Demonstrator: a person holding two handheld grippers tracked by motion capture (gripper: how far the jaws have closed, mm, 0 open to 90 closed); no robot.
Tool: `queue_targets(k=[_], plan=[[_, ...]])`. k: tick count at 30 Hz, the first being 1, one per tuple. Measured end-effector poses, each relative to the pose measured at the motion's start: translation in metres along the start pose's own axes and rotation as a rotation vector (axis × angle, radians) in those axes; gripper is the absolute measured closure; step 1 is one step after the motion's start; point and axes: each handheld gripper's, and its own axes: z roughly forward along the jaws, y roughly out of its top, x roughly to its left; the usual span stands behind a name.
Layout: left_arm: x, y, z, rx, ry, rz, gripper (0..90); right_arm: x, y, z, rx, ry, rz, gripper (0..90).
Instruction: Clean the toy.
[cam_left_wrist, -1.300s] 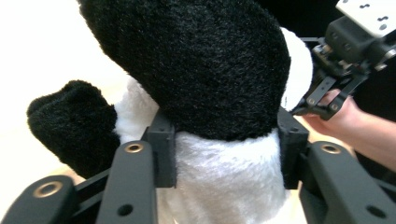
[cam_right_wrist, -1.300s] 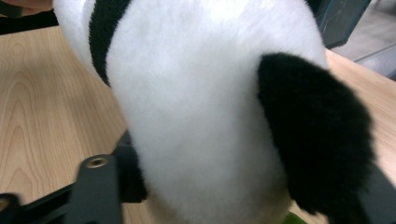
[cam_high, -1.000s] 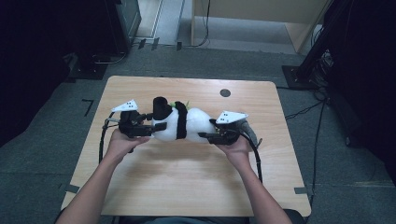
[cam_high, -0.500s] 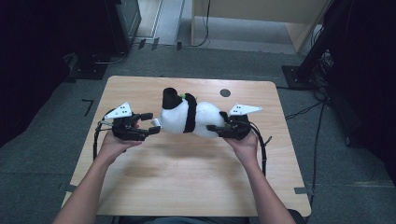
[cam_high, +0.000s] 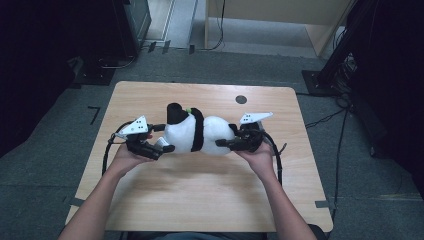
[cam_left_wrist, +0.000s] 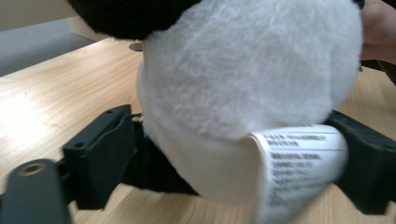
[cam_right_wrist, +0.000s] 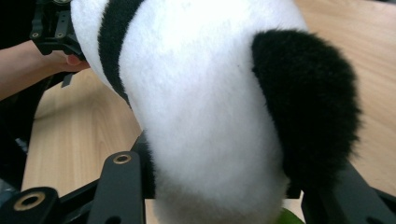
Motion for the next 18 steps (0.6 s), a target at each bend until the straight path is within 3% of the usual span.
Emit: queue_targets(k=[4,6,8,11,14,18], plan=[[-0.003,-0.001,0.007,0.016,-0.041,0.002,1.8,0.002,-0.001,0.007,0.025,0.016,0.004,49.4],[-0.006,-0.001,0.011,0.048,-0.024,0.009,4.4,0.004,-0.001,0.013,0.05,0.008,-0.007,48.6],[-0.007,-0.001,0.012,0.08,-0.001,0.008,12.2,0.006,-0.001,0.015,0.066,-0.014,-0.02,47.8],[-0.006,0.0,0.011,0.087,0.014,-0.008,24.2,0.006,-0.002,0.015,0.073,-0.033,-0.022,45.0],[-0.004,0.003,0.007,0.068,0.03,-0.038,37.1,0.005,-0.002,0.015,0.044,-0.046,-0.027,34.7],[-0.002,0.006,0.003,0.063,0.012,-0.097,48.1,0.002,-0.003,0.015,-0.006,-0.049,0.001,26.6]])
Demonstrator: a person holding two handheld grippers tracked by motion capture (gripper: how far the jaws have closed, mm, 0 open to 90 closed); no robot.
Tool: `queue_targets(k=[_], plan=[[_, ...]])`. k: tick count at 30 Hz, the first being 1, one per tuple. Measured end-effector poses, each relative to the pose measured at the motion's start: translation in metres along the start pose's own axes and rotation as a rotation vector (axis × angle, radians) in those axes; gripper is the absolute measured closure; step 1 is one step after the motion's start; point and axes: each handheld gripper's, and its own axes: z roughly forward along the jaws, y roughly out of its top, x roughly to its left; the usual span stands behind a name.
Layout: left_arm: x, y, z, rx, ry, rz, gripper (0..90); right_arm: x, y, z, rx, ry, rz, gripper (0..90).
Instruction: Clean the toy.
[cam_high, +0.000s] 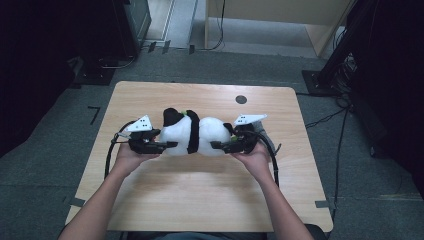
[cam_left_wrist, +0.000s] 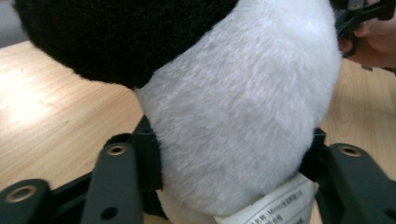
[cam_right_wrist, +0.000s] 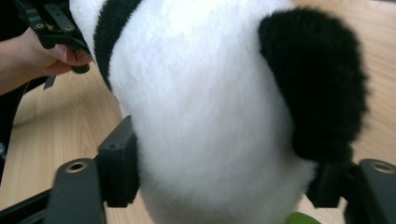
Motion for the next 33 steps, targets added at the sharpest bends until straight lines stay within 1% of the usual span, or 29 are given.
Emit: queue_targets(k=[1,3,5,6,7,9,11,13,14,15,17,19,21,22,23,24,26,27,28,29,30,31,32,33], plan=[[0.001,0.001,-0.001,-0.004,-0.007,-0.025,49.0,-0.001,0.0,-0.001,-0.007,0.004,0.0,25.5],[0.002,0.003,-0.003,-0.008,-0.02,-0.043,50.5,-0.001,0.001,-0.003,-0.039,0.01,0.004,21.8],[0.003,0.006,-0.004,-0.013,-0.029,-0.068,50.9,-0.001,0.001,-0.007,-0.076,0.012,-0.014,20.0],[0.004,0.006,-0.005,-0.014,-0.025,-0.075,51.2,-0.002,0.0,-0.009,-0.091,0.013,-0.021,19.5],[0.004,0.007,-0.005,-0.011,-0.029,-0.078,51.4,-0.001,0.0,-0.011,-0.096,0.005,-0.028,19.5],[0.006,0.008,-0.006,-0.005,-0.032,-0.105,51.6,-0.001,0.0,-0.013,-0.094,-0.003,-0.042,19.7],[0.009,0.009,-0.007,-0.002,-0.04,-0.134,51.7,-0.001,-0.001,-0.015,-0.098,-0.012,-0.069,20.0],[0.011,0.01,-0.01,0.002,-0.036,-0.15,51.7,0.001,-0.003,-0.017,-0.106,-0.033,-0.117,21.6],[0.013,0.01,-0.011,0.002,-0.035,-0.161,51.8,0.001,-0.004,-0.017,-0.107,-0.036,-0.131,22.6],[0.015,0.01,-0.013,-0.001,-0.033,-0.183,51.8,0.001,-0.005,-0.018,-0.105,-0.051,-0.156,23.4],[0.02,0.01,-0.017,-0.018,-0.03,-0.215,52.1,0.002,-0.01,-0.02,-0.123,-0.071,-0.183,23.8],[0.024,0.01,-0.022,-0.032,-0.044,-0.257,52.2,0.001,-0.012,-0.021,-0.109,-0.056,-0.163,22.8],[0.025,0.01,-0.024,-0.035,-0.052,-0.268,52.2,0.001,-0.013,-0.023,-0.133,-0.035,-0.156,19.5],[0.025,0.011,-0.025,-0.033,-0.064,-0.27,52.2,0.001,-0.013,-0.023,-0.146,-0.022,-0.154,18.6],[0.025,0.012,-0.025,-0.037,-0.073,-0.273,52.2,0.001,-0.013,-0.022,-0.147,-0.005,-0.145,17.9],[0.024,0.012,-0.025,-0.041,-0.084,-0.267,52.2,0.001,-0.013,-0.021,-0.145,-0.002,-0.144,17.5],[0.021,0.013,-0.025,-0.046,-0.107,-0.254,52.1,0.001,-0.014,-0.019,-0.138,-0.016,-0.149,16.2],[0.019,0.014,-0.023,-0.04,-0.118,-0.244,52.1,0.001,-0.014,-0.017,-0.136,-0.024,-0.146,16.2],[0.017,0.014,-0.021,-0.033,-0.12,-0.237,52.0,0.001,-0.014,-0.015,-0.14,-0.024,-0.143,15.9],[0.015,0.014,-0.018,-0.02,-0.122,-0.231,51.9,0.002,-0.014,-0.013,-0.138,0.0,-0.147,14.6],[0.013,0.014,-0.016,-0.013,-0.121,-0.226,51.7,0.003,-0.014,-0.011,-0.139,0.006,-0.154,14.3],[0.013,0.014,-0.013,-0.007,-0.121,-0.229,51.4,0.005,-0.014,-0.009,-0.128,-0.006,-0.159,13.6],[0.012,0.014,-0.012,-0.007,-0.121,-0.234,51.3,0.007,-0.014,-0.005,-0.115,-0.033,-0.163,13.4],[0.012,0.014,-0.01,-0.012,-0.122,-0.242,51.2,0.008,-0.015,-0.003,-0.106,-0.048,-0.163,14.0]])
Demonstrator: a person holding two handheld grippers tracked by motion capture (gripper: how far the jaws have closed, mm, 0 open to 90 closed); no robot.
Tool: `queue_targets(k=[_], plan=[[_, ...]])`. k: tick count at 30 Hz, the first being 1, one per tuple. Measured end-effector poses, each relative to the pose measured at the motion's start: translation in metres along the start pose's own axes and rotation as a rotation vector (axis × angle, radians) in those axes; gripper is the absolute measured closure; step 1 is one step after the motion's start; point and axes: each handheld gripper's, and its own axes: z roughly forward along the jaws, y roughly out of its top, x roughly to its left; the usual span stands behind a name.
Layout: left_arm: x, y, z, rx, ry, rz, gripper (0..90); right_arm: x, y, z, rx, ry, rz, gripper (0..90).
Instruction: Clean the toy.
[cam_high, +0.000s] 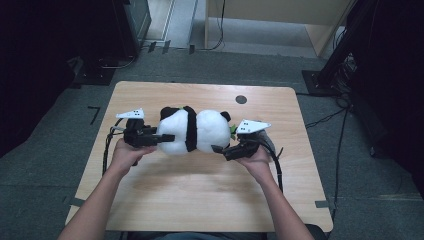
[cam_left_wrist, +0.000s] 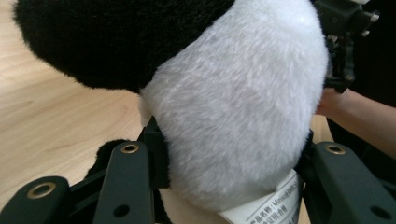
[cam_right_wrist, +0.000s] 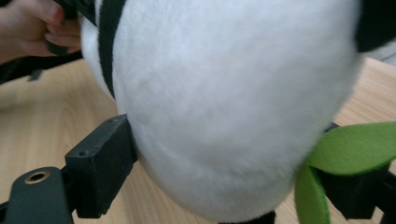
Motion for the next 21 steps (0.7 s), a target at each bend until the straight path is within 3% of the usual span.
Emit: queue_targets(k=[3,6,9,12,16,18,21], plan=[[-0.001,-0.001,0.004,0.006,0.007,-0.002,50.7,0.001,0.0,0.004,0.028,-0.035,0.003,24.3],[0.001,-0.001,0.006,-0.001,0.029,-0.006,46.2,0.002,0.002,0.005,0.047,-0.05,0.033,43.3],[0.001,-0.001,0.005,-0.011,0.047,0.009,38.3,0.003,0.005,0.005,0.061,-0.046,0.071,52.2],[0.001,-0.001,0.003,-0.037,0.033,0.03,27.2,-0.004,0.005,0.002,0.038,-0.002,0.143,55.0],[0.002,-0.003,0.002,-0.039,0.06,0.1,16.9,-0.005,0.011,-0.001,0.049,0.001,0.157,56.7],[0.001,-0.004,-0.001,-0.025,0.103,0.161,15.5,-0.006,0.012,-0.003,0.062,0.0,0.162,56.9],[-0.001,-0.006,-0.005,-0.018,0.14,0.212,16.3,-0.012,0.011,-0.007,0.066,-0.014,0.2,57.6]])
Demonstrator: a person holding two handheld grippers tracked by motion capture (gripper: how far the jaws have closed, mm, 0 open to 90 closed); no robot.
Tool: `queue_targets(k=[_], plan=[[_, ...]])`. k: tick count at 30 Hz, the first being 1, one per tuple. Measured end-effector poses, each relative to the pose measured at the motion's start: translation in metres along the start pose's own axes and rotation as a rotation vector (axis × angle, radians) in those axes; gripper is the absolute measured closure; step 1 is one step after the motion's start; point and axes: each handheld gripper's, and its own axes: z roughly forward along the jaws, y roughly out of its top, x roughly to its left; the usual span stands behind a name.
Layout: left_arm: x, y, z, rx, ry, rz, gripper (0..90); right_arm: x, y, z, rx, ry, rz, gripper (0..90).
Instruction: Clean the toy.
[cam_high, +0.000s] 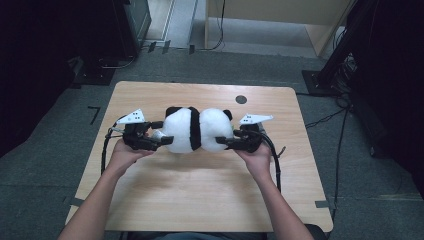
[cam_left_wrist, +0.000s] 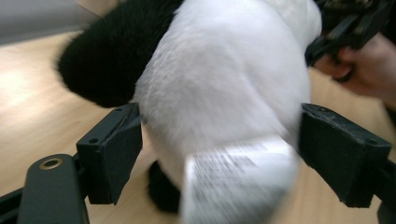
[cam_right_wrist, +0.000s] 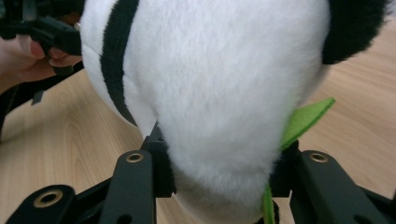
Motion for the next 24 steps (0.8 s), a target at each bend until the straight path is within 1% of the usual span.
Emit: queue_targets(k=[1,2,3,4,6,7,10,12,13,15,16,18,19,20,22,23,24], plan=[[0.0,-0.003,-0.001,-0.007,-0.005,0.011,16.8,-0.003,-0.001,-0.002,-0.001,0.008,0.018,57.8],[0.0,-0.005,-0.002,-0.018,-0.015,0.014,21.0,-0.007,-0.001,-0.004,-0.009,0.018,0.048,58.0],[-0.001,-0.007,-0.002,-0.024,-0.021,0.017,23.5,-0.009,-0.001,-0.006,-0.014,0.027,0.065,58.0],[0.0,-0.008,0.0,-0.017,-0.028,0.013,23.3,-0.01,-0.001,-0.007,-0.025,0.032,0.078,57.9],[0.002,-0.011,0.002,-0.016,-0.051,-0.01,23.0,-0.01,0.0,-0.01,-0.033,0.038,0.092,58.0],[0.002,-0.012,0.003,-0.016,-0.054,-0.013,22.4,-0.011,0.0,-0.011,-0.036,0.041,0.096,57.9],[0.001,-0.013,0.004,-0.033,-0.071,0.002,21.4,-0.012,0.001,-0.013,-0.029,0.06,0.119,57.9],[-0.002,-0.014,0.007,-0.027,-0.083,0.01,20.6,-0.012,0.0,-0.012,-0.031,0.071,0.134,57.9],[-0.003,-0.014,0.011,-0.013,-0.081,0.018,19.6,-0.012,0.0,-0.012,-0.031,0.071,0.135,57.8],[-0.008,-0.015,0.017,0.013,-0.065,0.049,16.8,-0.009,0.001,-0.008,-0.02,0.077,0.127,57.8],[-0.011,-0.015,0.021,0.035,-0.029,0.062,13.5,-0.008,0.001,-0.006,-0.014,0.078,0.127,57.8],[-0.013,-0.014,0.025,0.052,0.013,0.059,11.6,-0.005,0.0,-0.002,-0.006,0.075,0.13,57.8],[-0.012,-0.014,0.026,0.06,0.023,0.046,11.5,-0.005,0.0,-0.001,-0.003,0.074,0.138,57.6],[-0.012,-0.014,0.027,0.066,0.031,0.044,12.0,-0.005,-0.001,0.002,0.001,0.077,0.147,57.5],[-0.013,-0.014,0.027,0.089,0.059,0.042,19.0,-0.004,-0.001,0.004,0.01,0.077,0.142,56.8],[-0.013,-0.013,0.026,0.091,0.069,0.031,24.8,-0.003,-0.001,0.005,0.014,0.075,0.143,56.4],[-0.013,-0.013,0.025,0.093,0.079,0.028,32.1,-0.002,-0.001,0.005,0.016,0.076,0.134,55.1]])
